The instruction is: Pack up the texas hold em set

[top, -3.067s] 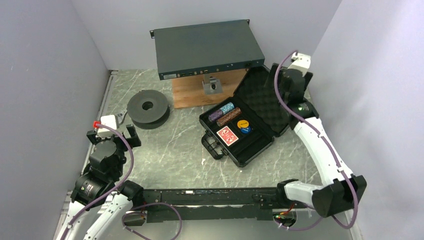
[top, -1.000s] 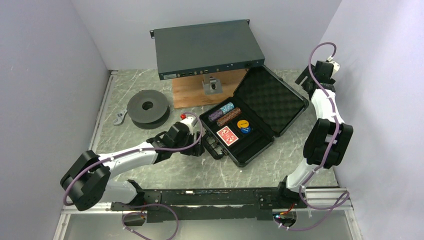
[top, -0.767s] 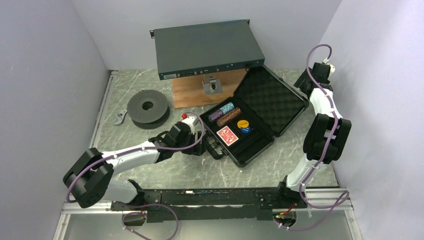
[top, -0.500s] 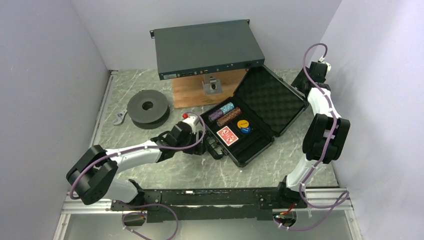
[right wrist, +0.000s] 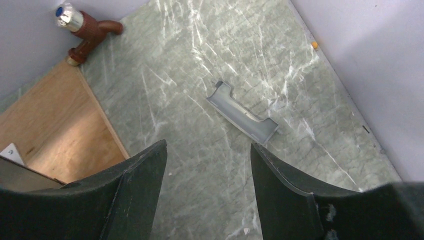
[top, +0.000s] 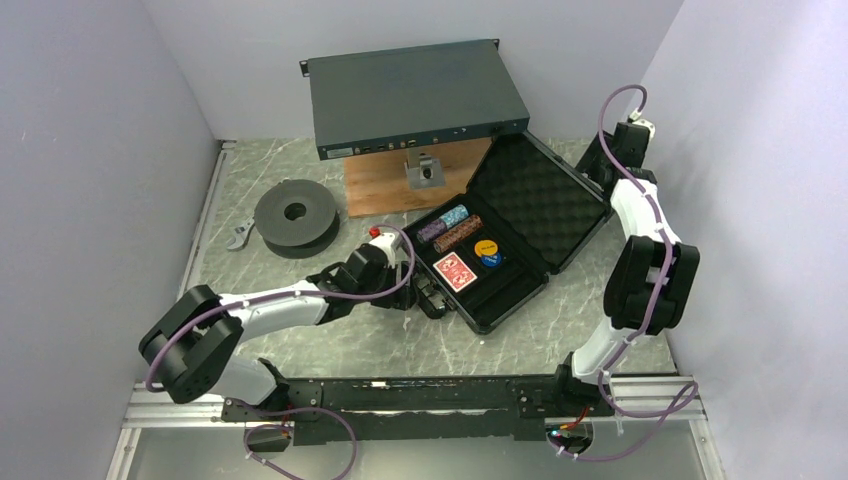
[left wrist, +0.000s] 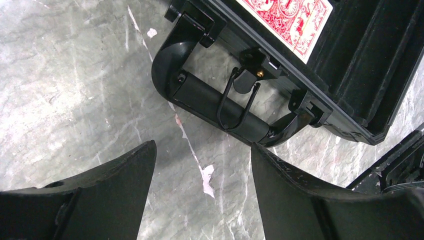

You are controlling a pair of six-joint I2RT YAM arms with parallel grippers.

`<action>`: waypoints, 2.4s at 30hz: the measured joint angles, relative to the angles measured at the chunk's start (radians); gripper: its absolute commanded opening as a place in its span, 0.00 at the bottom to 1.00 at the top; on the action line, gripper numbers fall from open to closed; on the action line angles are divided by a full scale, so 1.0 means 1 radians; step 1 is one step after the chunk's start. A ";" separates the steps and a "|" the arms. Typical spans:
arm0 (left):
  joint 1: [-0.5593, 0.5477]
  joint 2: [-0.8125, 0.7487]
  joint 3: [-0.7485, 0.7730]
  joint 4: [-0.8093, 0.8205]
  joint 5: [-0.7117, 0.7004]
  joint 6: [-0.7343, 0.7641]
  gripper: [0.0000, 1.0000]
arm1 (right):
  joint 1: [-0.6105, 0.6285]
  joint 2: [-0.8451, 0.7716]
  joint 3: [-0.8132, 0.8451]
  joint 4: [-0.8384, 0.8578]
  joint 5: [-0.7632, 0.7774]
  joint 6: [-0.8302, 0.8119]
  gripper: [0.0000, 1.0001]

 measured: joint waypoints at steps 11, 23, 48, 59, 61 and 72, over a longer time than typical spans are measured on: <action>-0.027 0.067 0.117 0.002 0.005 -0.014 0.71 | 0.033 -0.109 -0.057 0.024 -0.087 0.011 0.65; -0.058 0.206 0.273 0.011 0.021 -0.018 0.65 | 0.033 -0.193 -0.143 0.083 -0.160 0.062 0.64; -0.068 0.257 0.324 0.013 0.047 -0.018 0.62 | 0.040 -0.322 -0.159 0.029 -0.172 0.098 0.61; -0.075 0.256 0.324 -0.006 0.051 -0.018 0.57 | -0.048 -0.045 0.008 0.005 -0.103 0.084 0.23; -0.079 0.254 0.322 -0.007 0.050 -0.018 0.57 | -0.050 -0.006 0.008 -0.014 -0.120 0.073 0.23; -0.086 0.252 0.318 -0.019 0.040 -0.018 0.57 | -0.061 0.006 0.004 -0.003 -0.311 0.021 0.15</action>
